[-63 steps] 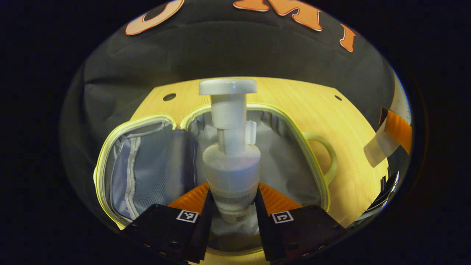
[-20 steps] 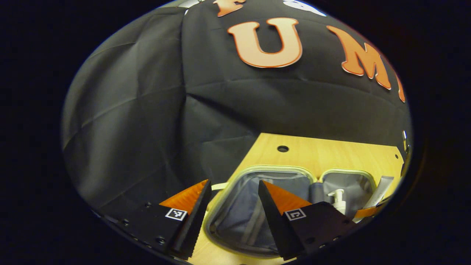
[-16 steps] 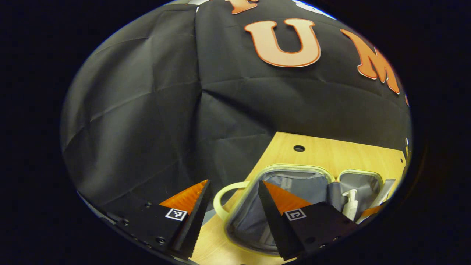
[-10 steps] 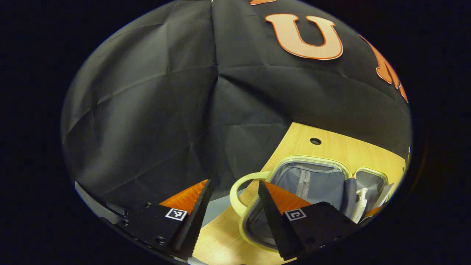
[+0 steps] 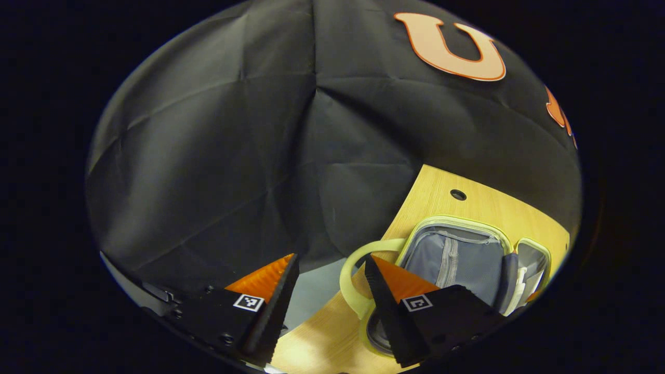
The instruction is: First open the suitcase, pack the skin care products into it, and then close the suitcase.
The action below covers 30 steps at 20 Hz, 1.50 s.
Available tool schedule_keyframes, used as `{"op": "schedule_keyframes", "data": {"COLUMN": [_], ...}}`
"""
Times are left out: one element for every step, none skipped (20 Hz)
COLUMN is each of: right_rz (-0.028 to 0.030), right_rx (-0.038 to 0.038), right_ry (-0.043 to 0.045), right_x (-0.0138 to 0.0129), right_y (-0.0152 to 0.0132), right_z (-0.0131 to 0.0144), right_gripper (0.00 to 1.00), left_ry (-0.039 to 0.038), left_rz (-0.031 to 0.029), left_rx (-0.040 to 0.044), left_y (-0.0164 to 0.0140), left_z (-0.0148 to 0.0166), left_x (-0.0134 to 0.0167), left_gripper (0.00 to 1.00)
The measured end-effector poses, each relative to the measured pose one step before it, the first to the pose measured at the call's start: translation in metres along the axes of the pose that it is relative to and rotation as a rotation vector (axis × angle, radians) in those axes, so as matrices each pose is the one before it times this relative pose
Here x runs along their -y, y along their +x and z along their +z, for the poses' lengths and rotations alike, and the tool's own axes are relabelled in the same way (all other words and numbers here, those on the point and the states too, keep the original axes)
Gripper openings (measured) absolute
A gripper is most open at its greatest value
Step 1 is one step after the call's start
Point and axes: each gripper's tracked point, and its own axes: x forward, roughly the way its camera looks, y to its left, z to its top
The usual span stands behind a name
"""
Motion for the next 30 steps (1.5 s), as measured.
{"op": "schedule_keyframes", "data": {"right_rz": [0.00708,0.00678,0.00957,0.00492,0.01005,0.00561,0.01377,0.00696,0.01809,0.00831,0.01281,0.00393,-0.00110,-0.00132,-0.00590,-0.00352,-0.01028,-0.00335,-0.01293,-0.00344,-0.01618,-0.01205,-0.01833,-0.01756,-0.01625,-0.01760,-0.00722,-0.01237,-0.00820,-0.01019], "right_rx": [0.01383,0.01838,0.02442,0.02829,0.03099,0.02604,0.02360,0.02278,0.02704,0.02797,0.04048,0.04311,0.04149,0.04263,0.03786,0.03552,0.03280,0.03036,0.03091,0.02659,0.02571,0.02738,0.03160,0.02545,0.01915,0.01640,0.01008,0.00607,0.00577,0.00667], "right_ry": [-0.00872,-0.00851,-0.00844,-0.00812,-0.01429,-0.01250,-0.01004,-0.00268,-0.00220,-0.00348,-0.00664,-0.01497,-0.02200,-0.02604,-0.02562,-0.02411,-0.02160,-0.01668,-0.01119,-0.00371,-0.00444,-0.00395,-0.00712,-0.00817,-0.00982,-0.01164,-0.01149,-0.01171,-0.01091,-0.00854], "right_x": [0.00139,0.00196,0.00010,0.00215,0.00210,0.00221,0.00021,0.00184,-0.00128,-0.00014,-0.00027,-0.00024,0.00172,0.00065,0.00240,0.00114,0.00403,0.00183,0.00450,0.00208,0.00604,0.00721,0.00703,0.00780,0.00624,0.00613,0.00432,0.00364,0.00299,0.00368], "right_y": [-0.00642,-0.00825,-0.00729,-0.00715,-0.00865,-0.00887,-0.00809,-0.00852,-0.00743,-0.00737,-0.00885,-0.00764,-0.00980,-0.00920,-0.00813,-0.00917,-0.00861,-0.00699,-0.00716,-0.00515,-0.00659,-0.00579,-0.00498,-0.00517,-0.00503,-0.00252,-0.00370,-0.00298,-0.00300,0.00122], "right_z": [0.00176,0.00383,0.00407,0.00443,0.00577,0.00437,0.00518,0.00468,0.00490,0.00635,0.00971,0.01043,0.01242,0.01188,0.01295,0.01322,0.01371,0.01120,0.01238,0.00818,0.00903,0.00919,0.00735,0.00564,0.00425,0.00381,0.00210,0.00111,0.00073,0.00039], "right_gripper": [0.59,0.60,0.63,0.58,0.66,0.67,0.69,0.69,0.71,0.73,0.77,0.80,0.84,0.87,0.90,0.91,0.92,0.93,0.93,0.93,0.94,0.94,0.94,0.93,0.93,0.93,0.93,0.93,0.93,0.93], "left_ry": [-0.02368,-0.02959,-0.02428,-0.03094,-0.04077,-0.04594,-0.04179,-0.02438,-0.00306,0.00446,0.00131,-0.00256,-0.00450,-0.00495,-0.02171,-0.03817,-0.04131,-0.01410,-0.02080,0.01063,-0.00141,0.01607,0.00899,0.03003,0.03329,0.03093,0.03880,0.03638,0.04573,0.04299], "left_rz": [-0.02833,-0.02311,-0.00628,-0.00717,-0.02204,-0.03664,-0.02857,-0.02340,-0.01108,-0.00091,-0.00914,-0.01443,-0.00508,-0.00506,-0.01743,-0.02666,-0.00782,0.02647,-0.00925,0.00184,-0.00684,-0.01898,-0.00276,-0.00924,0.00028,0.00881,0.00962,0.01116,-0.00381,-0.00704], "left_rx": [-0.01061,-0.02440,-0.01497,-0.02648,-0.02019,-0.03657,-0.03114,-0.03383,-0.02422,-0.02439,-0.02482,-0.02709,-0.01731,-0.01627,-0.02384,-0.03617,-0.05725,0.00844,-0.01491,-0.00411,0.00470,0.00140,0.01108,0.01021,0.02202,0.03384,0.03296,0.05304,0.05025,0.04153], "left_y": [0.00650,0.00600,0.00587,0.00178,0.00361,0.00326,0.00170,0.00929,0.00282,0.00835,0.00729,0.00704,0.00475,0.00559,0.00257,0.00850,0.00424,-0.00206,0.00765,-0.00017,-0.00382,-0.00107,-0.00838,-0.00378,-0.00715,-0.00623,-0.01114,-0.00802,-0.01441,-0.01012], "left_z": [-0.00011,-0.00235,-0.00155,-0.00133,-0.00044,-0.00285,-0.00344,-0.00362,-0.00530,-0.00677,-0.00639,-0.00286,-0.00013,0.00129,-0.00138,-0.00392,-0.01274,0.00446,-0.00249,0.00072,0.00099,0.00149,0.00562,0.00224,0.00071,0.00743,0.00630,0.01235,0.01113,0.01261], "left_x": [0.00184,0.00008,-0.00389,-0.00756,-0.00150,0.00197,0.00015,-0.00053,-0.00183,0.00033,0.00491,0.00321,-0.00046,-0.00156,0.00153,0.00565,0.00294,-0.00812,-0.00066,0.00037,0.00163,0.00576,0.00047,0.00250,0.00538,0.00499,0.00634,0.00844,0.00840,0.00863], "left_gripper": [0.82,0.82,0.82,0.82,0.82,0.82,0.84,0.86,0.87,0.86,0.87,0.92,0.87,0.87,0.87,0.80,0.69,0.58,0.45,0.32,0.24,0.16,0.16,0.10,0.10,0.10,0.10,0.10,0.10,0.10]}}
